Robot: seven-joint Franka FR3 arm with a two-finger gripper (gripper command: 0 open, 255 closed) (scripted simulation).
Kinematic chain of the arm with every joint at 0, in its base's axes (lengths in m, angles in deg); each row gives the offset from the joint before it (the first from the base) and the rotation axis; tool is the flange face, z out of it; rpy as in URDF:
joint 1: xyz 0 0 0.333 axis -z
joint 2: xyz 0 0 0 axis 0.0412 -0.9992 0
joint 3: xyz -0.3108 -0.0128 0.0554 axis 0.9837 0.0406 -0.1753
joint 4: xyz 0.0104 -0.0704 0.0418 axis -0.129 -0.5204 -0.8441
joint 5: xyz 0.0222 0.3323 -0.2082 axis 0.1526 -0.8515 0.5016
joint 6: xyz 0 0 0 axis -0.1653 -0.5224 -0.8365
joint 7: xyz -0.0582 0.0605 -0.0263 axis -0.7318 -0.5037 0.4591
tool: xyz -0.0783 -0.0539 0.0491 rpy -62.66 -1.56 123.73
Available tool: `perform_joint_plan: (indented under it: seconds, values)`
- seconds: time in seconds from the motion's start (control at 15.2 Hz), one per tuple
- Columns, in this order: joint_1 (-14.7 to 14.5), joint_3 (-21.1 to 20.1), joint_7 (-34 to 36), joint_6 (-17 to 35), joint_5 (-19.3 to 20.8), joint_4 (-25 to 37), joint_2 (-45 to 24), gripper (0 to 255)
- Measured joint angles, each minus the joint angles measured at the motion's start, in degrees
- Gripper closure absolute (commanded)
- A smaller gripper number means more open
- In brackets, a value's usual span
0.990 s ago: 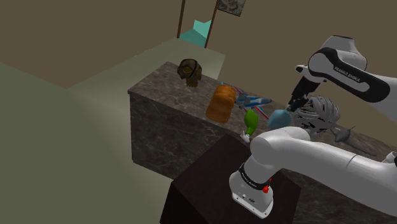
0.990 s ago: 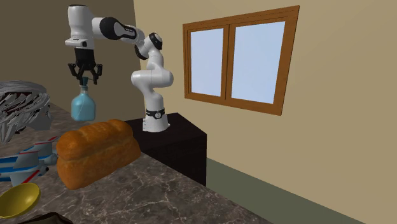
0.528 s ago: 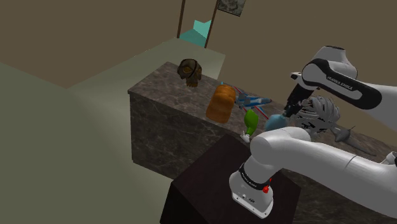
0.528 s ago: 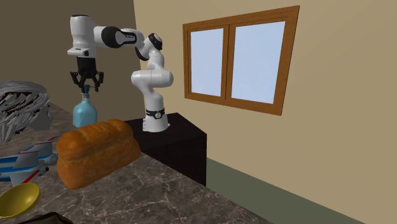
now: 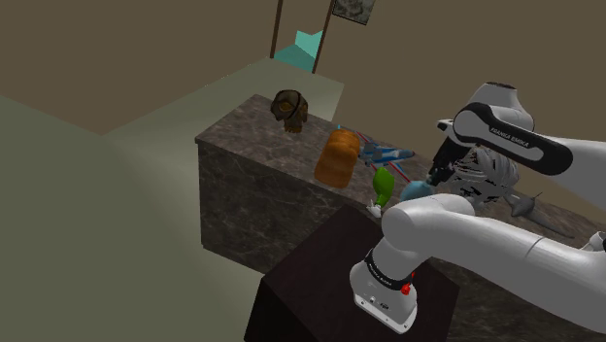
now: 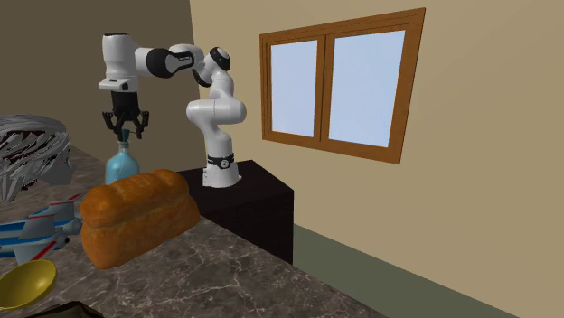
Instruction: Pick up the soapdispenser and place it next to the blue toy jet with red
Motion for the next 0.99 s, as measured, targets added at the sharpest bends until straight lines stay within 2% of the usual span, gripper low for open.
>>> perform_joint_plan:
  seconds: [0.33, 0.4, 0.79, 0.99]
  values:
    - [0.1, 0.1, 0.0, 0.1, 0.1, -0.2, 0.0, 255]
    - [0.1, 0.1, 0.0, 0.1, 0.1, -0.2, 0.0, 0]
    - [0.1, 0.0, 0.0, 0.1, 0.1, -0.1, 0.1, 0]
    - [-0.6, -2.9, -0.6, -3.4, -2.6, 3.1, 0.3, 0]
